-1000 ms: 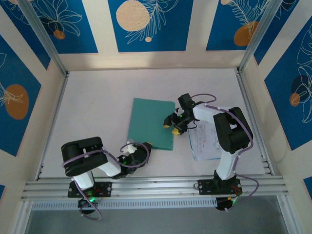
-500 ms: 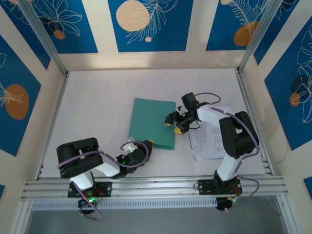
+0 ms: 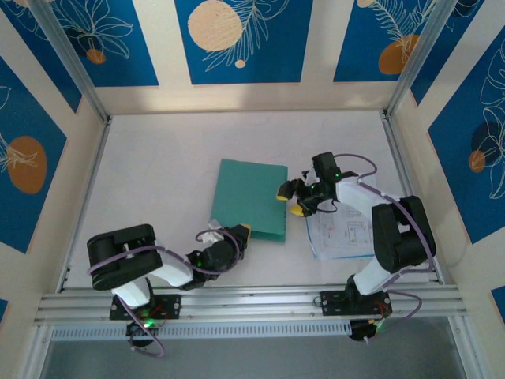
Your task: Put the files into the folder
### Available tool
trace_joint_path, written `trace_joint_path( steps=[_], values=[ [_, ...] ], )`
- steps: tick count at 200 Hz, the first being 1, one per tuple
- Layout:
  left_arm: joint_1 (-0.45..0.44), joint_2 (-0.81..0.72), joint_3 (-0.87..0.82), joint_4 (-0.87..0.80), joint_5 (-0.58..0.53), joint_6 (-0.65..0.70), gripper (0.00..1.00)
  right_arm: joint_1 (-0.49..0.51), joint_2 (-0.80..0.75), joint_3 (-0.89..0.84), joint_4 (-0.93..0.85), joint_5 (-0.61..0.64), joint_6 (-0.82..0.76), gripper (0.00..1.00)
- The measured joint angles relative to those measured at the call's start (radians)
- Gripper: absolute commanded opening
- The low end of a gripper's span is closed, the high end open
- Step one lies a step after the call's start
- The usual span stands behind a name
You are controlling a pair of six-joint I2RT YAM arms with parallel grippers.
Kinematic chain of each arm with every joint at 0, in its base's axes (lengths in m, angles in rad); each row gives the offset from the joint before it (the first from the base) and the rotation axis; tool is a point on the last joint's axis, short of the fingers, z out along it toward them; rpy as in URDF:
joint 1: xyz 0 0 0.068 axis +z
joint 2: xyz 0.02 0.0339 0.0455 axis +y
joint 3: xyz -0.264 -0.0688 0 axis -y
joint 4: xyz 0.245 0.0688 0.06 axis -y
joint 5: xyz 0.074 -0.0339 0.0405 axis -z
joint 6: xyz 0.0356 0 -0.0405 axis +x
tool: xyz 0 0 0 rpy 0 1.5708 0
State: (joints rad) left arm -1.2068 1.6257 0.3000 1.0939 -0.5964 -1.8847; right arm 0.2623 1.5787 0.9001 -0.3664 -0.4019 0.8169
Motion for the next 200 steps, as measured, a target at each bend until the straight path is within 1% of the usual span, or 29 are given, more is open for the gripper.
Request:
trace_joint_path(
  steps=[25, 53, 81, 103, 117, 141, 144, 156, 158, 171, 188, 200],
  values=[
    [-0.001, 0.0, 0.0, 0.015, 0.0, 0.003, 0.0, -0.006, 0.003, -0.013, 0.047, -0.024, 0.01, 0.67],
    [-0.003, 0.0, 0.002, 0.022, 0.0, 0.008, 0.0, -0.006, 0.047, -0.044, 0.113, -0.061, 0.042, 0.63],
    [-0.006, -0.004, 0.002, 0.021, 0.001, 0.01, 0.0, -0.006, 0.098, -0.043, 0.165, -0.093, 0.068, 0.56],
    [-0.007, -0.011, 0.002, 0.02, 0.001, 0.01, 0.0, 0.0, 0.133, -0.032, 0.193, -0.109, 0.088, 0.48],
    [-0.008, -0.013, 0.002, 0.02, 0.001, 0.01, 0.0, 0.006, 0.155, -0.02, 0.21, -0.119, 0.1, 0.39],
    [-0.008, -0.013, 0.002, 0.015, 0.0, 0.01, 0.0, 0.013, 0.174, -0.014, 0.234, -0.127, 0.115, 0.16],
    [-0.008, -0.013, 0.002, 0.013, 0.0, 0.01, 0.0, 0.013, 0.174, -0.014, 0.237, -0.127, 0.125, 0.11],
    [-0.008, -0.013, 0.002, -0.006, 0.002, 0.009, 0.0, 0.014, 0.173, -0.008, 0.242, -0.131, 0.13, 0.02],
    [-0.008, -0.013, 0.002, -0.009, 0.003, 0.009, 0.02, 0.014, 0.173, -0.006, 0.242, -0.131, 0.139, 0.0],
    [-0.008, -0.018, 0.002, -0.036, 0.013, 0.007, 0.17, 0.023, 0.172, 0.008, 0.242, -0.129, 0.141, 0.0],
    [-0.009, -0.056, 0.0, -0.093, 0.038, 0.014, 0.27, 0.043, 0.17, 0.029, 0.229, -0.118, 0.139, 0.0],
    [-0.012, -0.117, 0.0, -0.165, 0.063, 0.019, 0.33, 0.061, 0.166, 0.044, 0.212, -0.104, 0.14, 0.0]
  ],
)
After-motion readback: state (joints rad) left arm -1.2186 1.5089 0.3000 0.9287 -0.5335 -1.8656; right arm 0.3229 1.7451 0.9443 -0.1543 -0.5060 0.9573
